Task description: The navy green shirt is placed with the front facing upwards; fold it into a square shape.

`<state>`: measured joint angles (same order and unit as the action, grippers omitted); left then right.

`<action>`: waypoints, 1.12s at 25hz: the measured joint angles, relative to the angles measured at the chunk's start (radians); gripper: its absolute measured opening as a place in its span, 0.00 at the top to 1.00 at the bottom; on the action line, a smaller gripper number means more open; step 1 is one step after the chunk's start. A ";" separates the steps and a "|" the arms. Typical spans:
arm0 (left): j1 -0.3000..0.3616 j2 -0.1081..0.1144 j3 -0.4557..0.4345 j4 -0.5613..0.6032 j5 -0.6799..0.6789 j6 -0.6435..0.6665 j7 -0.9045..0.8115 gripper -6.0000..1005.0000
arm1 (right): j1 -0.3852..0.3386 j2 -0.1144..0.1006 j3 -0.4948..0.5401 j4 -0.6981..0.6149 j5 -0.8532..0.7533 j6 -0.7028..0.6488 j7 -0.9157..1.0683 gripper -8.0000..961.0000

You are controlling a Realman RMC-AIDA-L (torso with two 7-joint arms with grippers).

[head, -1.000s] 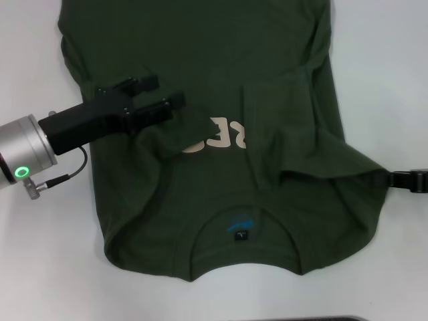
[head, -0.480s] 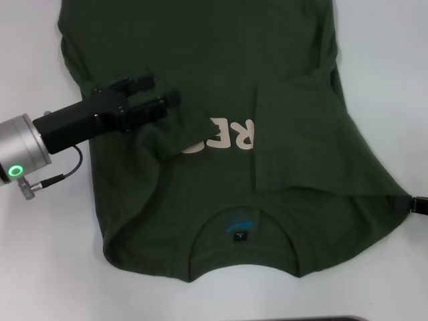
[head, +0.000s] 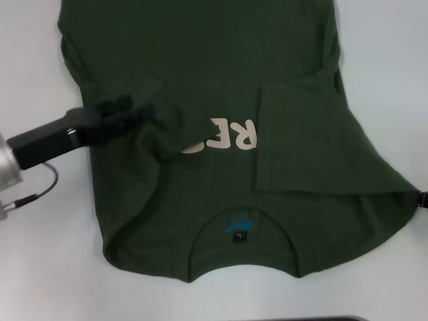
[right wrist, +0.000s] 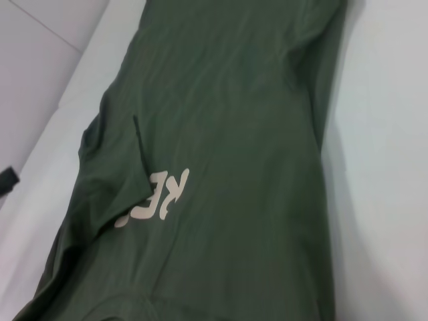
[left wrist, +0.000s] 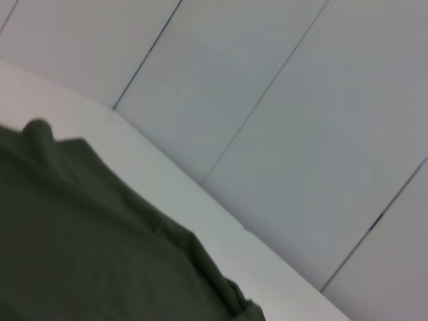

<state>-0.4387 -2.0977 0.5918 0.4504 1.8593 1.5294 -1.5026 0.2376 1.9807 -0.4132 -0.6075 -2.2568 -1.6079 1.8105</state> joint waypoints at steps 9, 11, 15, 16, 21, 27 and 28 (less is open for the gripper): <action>0.085 0.092 0.001 0.029 0.029 0.155 -0.237 0.16 | 0.031 -0.002 0.014 0.000 0.003 0.003 0.008 0.99; 0.101 0.092 -0.002 0.065 0.069 0.166 -0.303 0.16 | 0.036 -0.002 0.020 0.000 0.003 0.004 0.008 0.99; 0.118 0.087 -0.008 0.114 0.145 0.172 -0.387 0.16 | 0.041 -0.002 0.027 0.000 0.003 0.005 0.008 0.99; 0.122 0.087 -0.010 0.117 0.166 0.177 -0.403 0.16 | 0.041 -0.002 0.027 0.000 0.003 0.005 0.008 0.99; 0.129 0.094 -0.022 0.125 0.227 0.203 -0.446 0.16 | 0.042 -0.002 0.039 0.000 0.005 0.008 0.009 0.99; 0.119 0.099 -0.029 0.128 0.297 0.222 -0.456 0.16 | 0.043 -0.008 0.050 0.000 0.005 0.003 0.009 0.99; 0.113 0.100 -0.028 0.128 0.333 0.222 -0.464 0.16 | 0.043 -0.009 0.050 0.000 0.005 0.002 0.010 0.99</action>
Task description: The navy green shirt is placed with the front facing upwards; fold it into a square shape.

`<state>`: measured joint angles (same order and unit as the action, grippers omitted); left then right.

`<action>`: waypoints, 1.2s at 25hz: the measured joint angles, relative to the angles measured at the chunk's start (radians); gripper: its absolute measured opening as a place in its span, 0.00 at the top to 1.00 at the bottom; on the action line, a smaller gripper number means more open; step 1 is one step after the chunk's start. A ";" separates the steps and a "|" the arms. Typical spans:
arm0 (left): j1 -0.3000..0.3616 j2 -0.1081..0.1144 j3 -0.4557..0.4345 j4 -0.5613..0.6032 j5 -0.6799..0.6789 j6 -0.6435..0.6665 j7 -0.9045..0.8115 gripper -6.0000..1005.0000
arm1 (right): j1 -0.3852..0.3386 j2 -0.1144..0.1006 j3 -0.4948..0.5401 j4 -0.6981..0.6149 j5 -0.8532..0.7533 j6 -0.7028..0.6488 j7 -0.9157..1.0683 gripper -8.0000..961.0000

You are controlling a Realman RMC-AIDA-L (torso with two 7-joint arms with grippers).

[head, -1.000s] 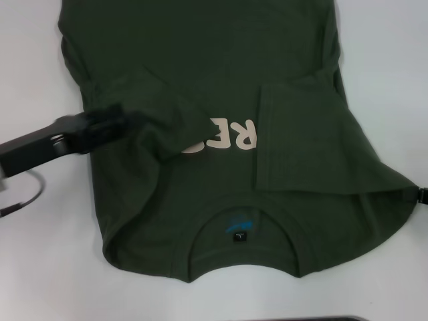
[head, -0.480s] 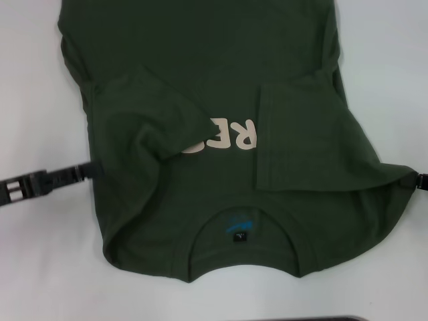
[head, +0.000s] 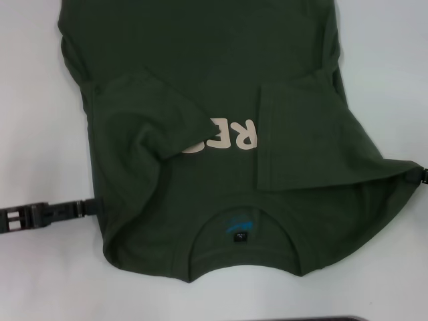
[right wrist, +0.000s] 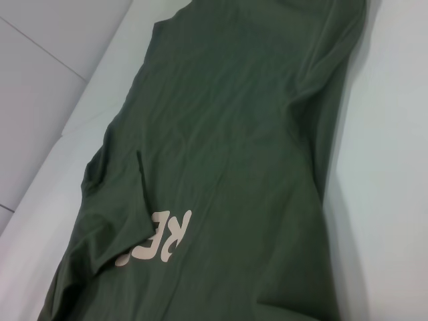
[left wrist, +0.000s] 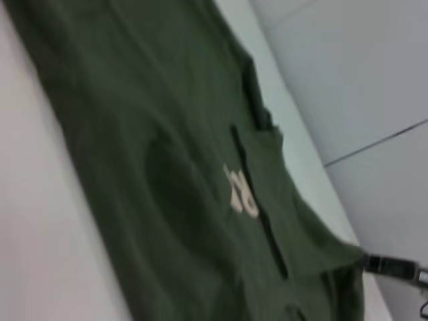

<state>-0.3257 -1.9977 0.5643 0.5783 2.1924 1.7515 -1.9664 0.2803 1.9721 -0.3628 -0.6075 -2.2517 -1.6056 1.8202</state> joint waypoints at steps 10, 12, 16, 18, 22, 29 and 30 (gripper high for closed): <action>0.001 0.001 -0.004 0.000 0.062 -0.029 -0.006 0.16 | 0.003 -0.001 0.001 0.000 0.000 0.000 0.011 0.99; 0.000 0.001 -0.004 -0.002 0.079 -0.032 -0.006 0.16 | 0.004 -0.001 0.001 0.000 0.000 0.000 0.011 0.99; 0.000 0.001 0.002 -0.003 0.088 -0.032 -0.006 0.16 | 0.004 -0.001 0.001 0.000 0.000 -0.001 0.012 0.99; -0.002 0.001 0.002 -0.006 0.100 -0.030 -0.007 0.16 | 0.004 -0.001 0.001 0.000 0.000 -0.002 0.013 0.99; -0.012 -0.003 0.011 -0.009 0.125 -0.026 -0.015 0.16 | 0.003 -0.001 0.001 0.000 0.000 -0.003 0.014 0.99; -0.036 -0.010 0.012 -0.016 0.155 -0.026 -0.021 0.16 | 0.003 -0.001 0.006 0.000 0.000 -0.005 0.014 0.99; -0.038 -0.011 0.013 -0.018 0.156 -0.027 -0.021 0.16 | 0.003 -0.001 0.008 0.000 0.000 -0.006 0.014 0.99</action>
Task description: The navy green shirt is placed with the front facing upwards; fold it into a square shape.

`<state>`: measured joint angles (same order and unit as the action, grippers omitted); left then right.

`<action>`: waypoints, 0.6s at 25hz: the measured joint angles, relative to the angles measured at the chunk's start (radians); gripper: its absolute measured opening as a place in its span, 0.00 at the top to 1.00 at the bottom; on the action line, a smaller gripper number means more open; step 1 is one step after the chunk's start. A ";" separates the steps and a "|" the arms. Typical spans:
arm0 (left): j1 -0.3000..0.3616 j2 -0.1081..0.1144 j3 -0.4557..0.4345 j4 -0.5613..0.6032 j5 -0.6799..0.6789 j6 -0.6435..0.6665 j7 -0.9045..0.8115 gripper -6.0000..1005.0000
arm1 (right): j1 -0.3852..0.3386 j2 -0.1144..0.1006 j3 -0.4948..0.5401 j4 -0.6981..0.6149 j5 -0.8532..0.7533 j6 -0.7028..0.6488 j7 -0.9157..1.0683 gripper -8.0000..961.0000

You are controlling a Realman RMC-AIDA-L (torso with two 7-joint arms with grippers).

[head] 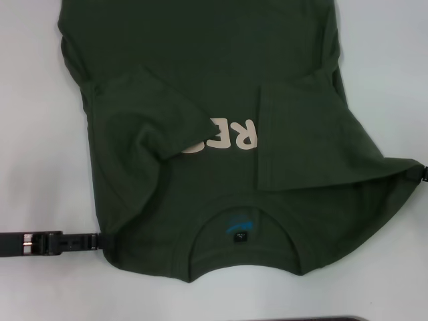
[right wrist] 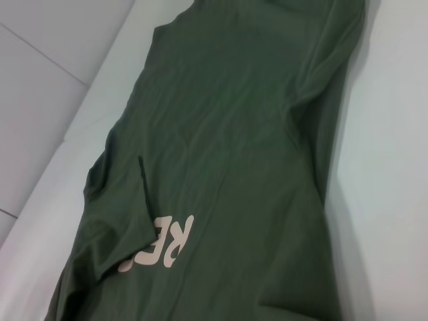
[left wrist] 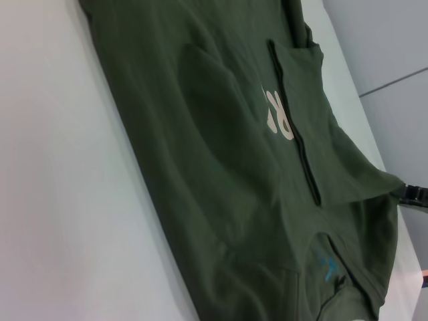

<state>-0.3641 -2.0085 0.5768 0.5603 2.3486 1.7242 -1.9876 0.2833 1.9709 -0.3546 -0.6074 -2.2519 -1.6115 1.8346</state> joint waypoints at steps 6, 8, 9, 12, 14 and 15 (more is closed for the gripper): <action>-0.024 -0.002 0.000 -0.018 0.006 -0.006 0.000 0.16 | -0.003 0.000 0.007 0.000 0.000 -0.002 0.000 0.99; -0.029 -0.002 0.000 -0.020 0.006 -0.008 0.000 0.16 | -0.004 0.000 0.007 0.000 0.000 -0.002 0.000 0.99; -0.030 -0.002 0.000 -0.020 0.006 -0.009 0.000 0.16 | -0.004 0.000 0.007 0.000 0.000 -0.002 0.000 0.99; -0.034 -0.004 0.000 -0.020 0.006 -0.016 0.000 0.16 | -0.004 0.000 0.007 0.000 0.000 -0.002 0.000 0.99; -0.036 -0.005 -0.001 -0.020 0.006 -0.020 0.000 0.16 | -0.004 0.000 0.007 0.000 0.000 -0.002 0.000 0.99; -0.037 -0.005 -0.001 -0.020 0.006 -0.022 0.000 0.16 | -0.004 0.000 0.007 0.000 0.000 -0.002 0.000 0.99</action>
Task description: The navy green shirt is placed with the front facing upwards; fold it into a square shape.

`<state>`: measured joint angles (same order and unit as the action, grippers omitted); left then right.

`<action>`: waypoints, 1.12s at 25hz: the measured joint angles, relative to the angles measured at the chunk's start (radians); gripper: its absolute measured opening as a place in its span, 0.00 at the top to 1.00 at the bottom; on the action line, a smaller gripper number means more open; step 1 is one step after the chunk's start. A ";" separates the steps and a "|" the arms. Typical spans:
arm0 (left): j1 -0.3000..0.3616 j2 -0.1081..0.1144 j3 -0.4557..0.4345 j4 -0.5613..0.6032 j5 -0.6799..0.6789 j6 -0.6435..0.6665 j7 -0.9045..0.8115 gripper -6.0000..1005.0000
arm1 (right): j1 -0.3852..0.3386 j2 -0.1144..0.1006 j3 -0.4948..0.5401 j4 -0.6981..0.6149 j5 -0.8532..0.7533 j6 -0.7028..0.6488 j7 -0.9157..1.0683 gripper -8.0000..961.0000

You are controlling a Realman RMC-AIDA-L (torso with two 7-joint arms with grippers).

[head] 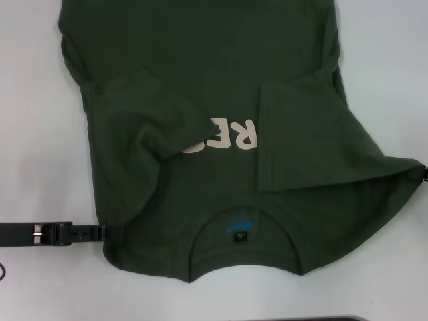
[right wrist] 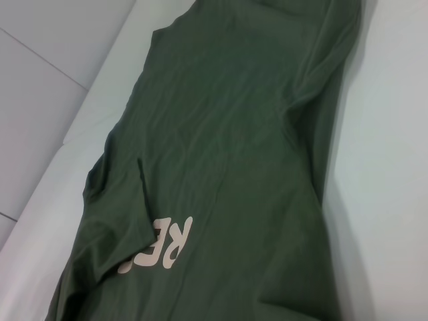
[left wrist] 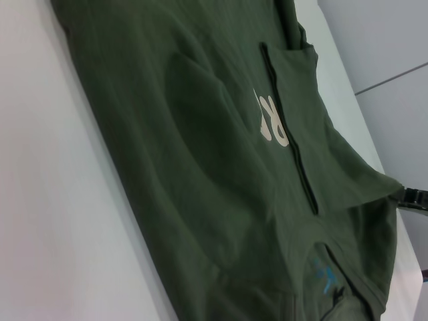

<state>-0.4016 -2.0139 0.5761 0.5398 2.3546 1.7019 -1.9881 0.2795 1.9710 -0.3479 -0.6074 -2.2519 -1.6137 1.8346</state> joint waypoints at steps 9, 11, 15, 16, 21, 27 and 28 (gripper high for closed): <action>-0.006 -0.002 0.001 0.000 0.001 -0.022 -0.013 0.16 | 0.001 0.000 0.001 0.000 0.000 0.000 0.000 0.99; -0.006 0.002 0.002 0.000 0.003 -0.020 -0.013 0.16 | 0.001 0.000 0.005 0.000 0.000 0.000 0.000 0.99; -0.008 0.004 0.007 0.003 0.008 -0.009 -0.015 0.16 | 0.001 0.000 0.009 0.000 -0.001 0.000 0.000 0.99; -0.008 0.005 0.010 0.006 0.013 -0.009 -0.017 0.16 | 0.001 0.000 0.009 0.000 -0.001 0.000 0.000 0.99; -0.007 0.019 0.013 0.010 0.028 -0.007 -0.034 0.16 | 0.000 0.000 0.009 0.000 -0.002 0.000 0.000 0.99; -0.011 0.026 0.026 0.011 0.030 -0.001 -0.049 0.16 | -0.002 0.000 0.009 0.000 -0.001 0.000 0.000 0.99; -0.013 0.025 0.031 0.010 0.031 -0.001 -0.049 0.16 | -0.002 0.000 0.009 0.000 -0.001 0.000 0.000 0.99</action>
<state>-0.4149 -1.9889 0.6069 0.5499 2.3853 1.7011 -2.0372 0.2776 1.9709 -0.3390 -0.6074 -2.2530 -1.6133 1.8345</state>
